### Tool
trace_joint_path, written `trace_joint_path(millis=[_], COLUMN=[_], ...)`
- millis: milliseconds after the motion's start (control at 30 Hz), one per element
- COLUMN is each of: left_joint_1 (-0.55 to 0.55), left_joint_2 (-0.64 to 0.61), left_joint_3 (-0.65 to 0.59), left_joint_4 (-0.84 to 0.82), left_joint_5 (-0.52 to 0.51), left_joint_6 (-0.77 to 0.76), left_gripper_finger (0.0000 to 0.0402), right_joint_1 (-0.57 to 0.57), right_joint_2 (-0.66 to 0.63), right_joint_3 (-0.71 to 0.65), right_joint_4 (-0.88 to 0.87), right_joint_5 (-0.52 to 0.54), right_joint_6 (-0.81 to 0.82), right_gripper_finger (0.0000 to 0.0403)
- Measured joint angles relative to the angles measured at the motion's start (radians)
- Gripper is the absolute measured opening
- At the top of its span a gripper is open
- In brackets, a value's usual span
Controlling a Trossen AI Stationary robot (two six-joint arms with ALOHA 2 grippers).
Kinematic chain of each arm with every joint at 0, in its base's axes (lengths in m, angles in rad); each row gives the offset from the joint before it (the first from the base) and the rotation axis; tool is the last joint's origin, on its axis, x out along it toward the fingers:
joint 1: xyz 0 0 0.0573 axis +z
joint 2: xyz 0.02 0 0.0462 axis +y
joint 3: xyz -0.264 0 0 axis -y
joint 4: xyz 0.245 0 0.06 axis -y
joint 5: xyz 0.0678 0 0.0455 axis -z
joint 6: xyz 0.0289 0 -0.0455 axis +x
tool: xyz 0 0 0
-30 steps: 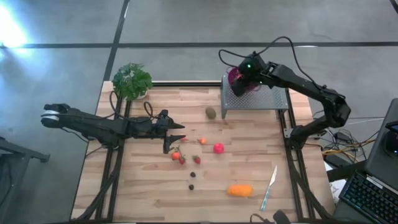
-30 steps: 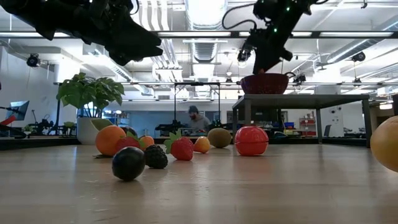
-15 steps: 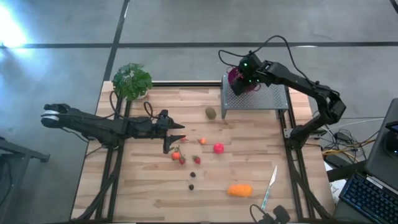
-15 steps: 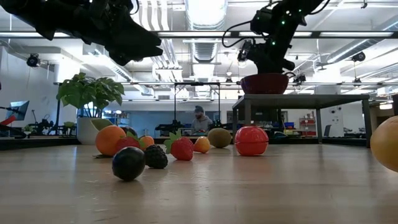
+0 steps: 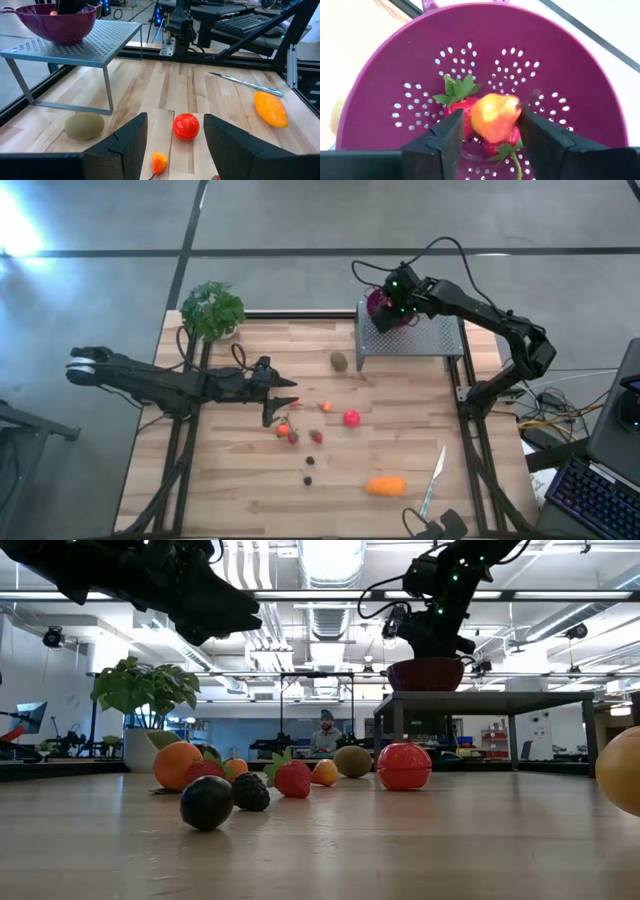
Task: Pick & Place Fruit
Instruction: Put the peach into the violet strainer bowl on the shelf
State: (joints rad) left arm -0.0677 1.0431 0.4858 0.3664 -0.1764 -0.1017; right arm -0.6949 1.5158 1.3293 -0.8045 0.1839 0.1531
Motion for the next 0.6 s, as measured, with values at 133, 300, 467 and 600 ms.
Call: trace_joint_path(millis=[133,300,467,600], left_joint_1=[0.000,0.000,0.000,-0.001], left_joint_2=[0.000,0.000,0.000,0.000], left_joint_3=[0.000,0.000,0.000,0.000], left_joint_4=[0.000,0.000,0.000,0.000], left_joint_5=[0.000,0.000,0.000,0.000], left_joint_6=[0.000,0.000,0.000,0.000], left_gripper_finger=[0.0200,0.0200,0.0200,0.0200], right_joint_1=[0.000,0.001,0.001,0.009], right_joint_2=[0.000,-0.002,-0.003,-0.004], right_joint_3=[0.000,0.012,0.107,0.223], right_joint_4=[-0.001,-0.009,-0.081,-0.204], right_joint_5=[0.001,0.002,0.002,0.002], right_joint_6=[-0.002,-0.012,-0.023,-0.023], right_gripper_finger=[0.0202,0.0225,0.0248,0.0255])
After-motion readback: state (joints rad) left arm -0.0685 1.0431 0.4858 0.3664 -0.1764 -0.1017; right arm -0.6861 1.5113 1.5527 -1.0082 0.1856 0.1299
